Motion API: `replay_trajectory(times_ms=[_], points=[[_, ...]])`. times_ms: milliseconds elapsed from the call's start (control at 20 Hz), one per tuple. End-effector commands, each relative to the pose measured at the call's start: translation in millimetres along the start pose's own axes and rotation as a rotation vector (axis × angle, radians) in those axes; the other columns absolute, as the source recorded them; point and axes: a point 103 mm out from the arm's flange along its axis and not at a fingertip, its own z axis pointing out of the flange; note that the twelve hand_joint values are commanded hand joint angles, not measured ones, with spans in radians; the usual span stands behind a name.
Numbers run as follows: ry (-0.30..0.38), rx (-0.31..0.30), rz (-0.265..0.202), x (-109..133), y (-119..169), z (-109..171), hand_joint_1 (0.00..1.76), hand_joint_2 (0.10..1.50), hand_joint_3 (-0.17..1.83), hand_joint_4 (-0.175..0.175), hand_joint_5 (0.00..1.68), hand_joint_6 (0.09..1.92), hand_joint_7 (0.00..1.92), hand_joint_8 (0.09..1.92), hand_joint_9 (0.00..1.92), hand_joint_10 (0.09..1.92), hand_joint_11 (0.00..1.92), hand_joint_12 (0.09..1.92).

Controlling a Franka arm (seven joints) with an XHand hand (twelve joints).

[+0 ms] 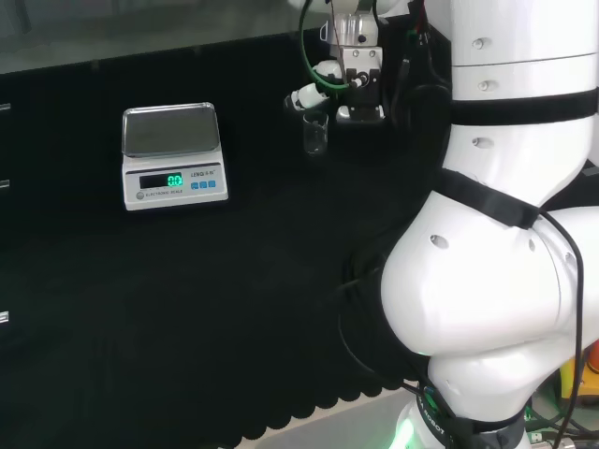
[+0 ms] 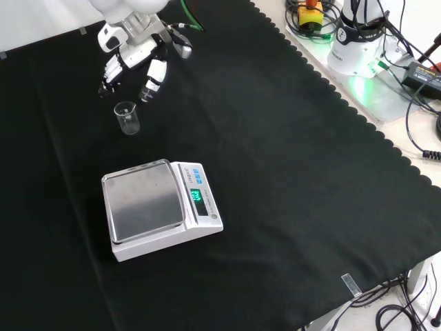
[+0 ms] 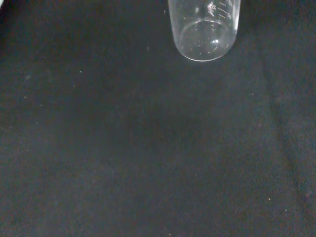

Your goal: Pick up the beaker.

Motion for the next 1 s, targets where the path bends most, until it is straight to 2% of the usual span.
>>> replay_trajectory(times_ms=[50,450,1000], points=[[0.008,0.019,0.010,-13,17,12,0.32,0.97,0.24,-0.114,0.27,0.09,0.12,0.77,0.27,0.87,0.22,1.44],[0.016,0.050,0.002,-22,43,23,0.35,0.96,0.24,-0.113,0.27,0.09,0.12,0.77,0.27,0.87,0.22,1.44],[0.026,0.104,0.009,-30,60,38,0.39,0.94,0.23,-0.112,0.28,0.09,0.12,0.77,0.27,0.87,0.23,1.44]])
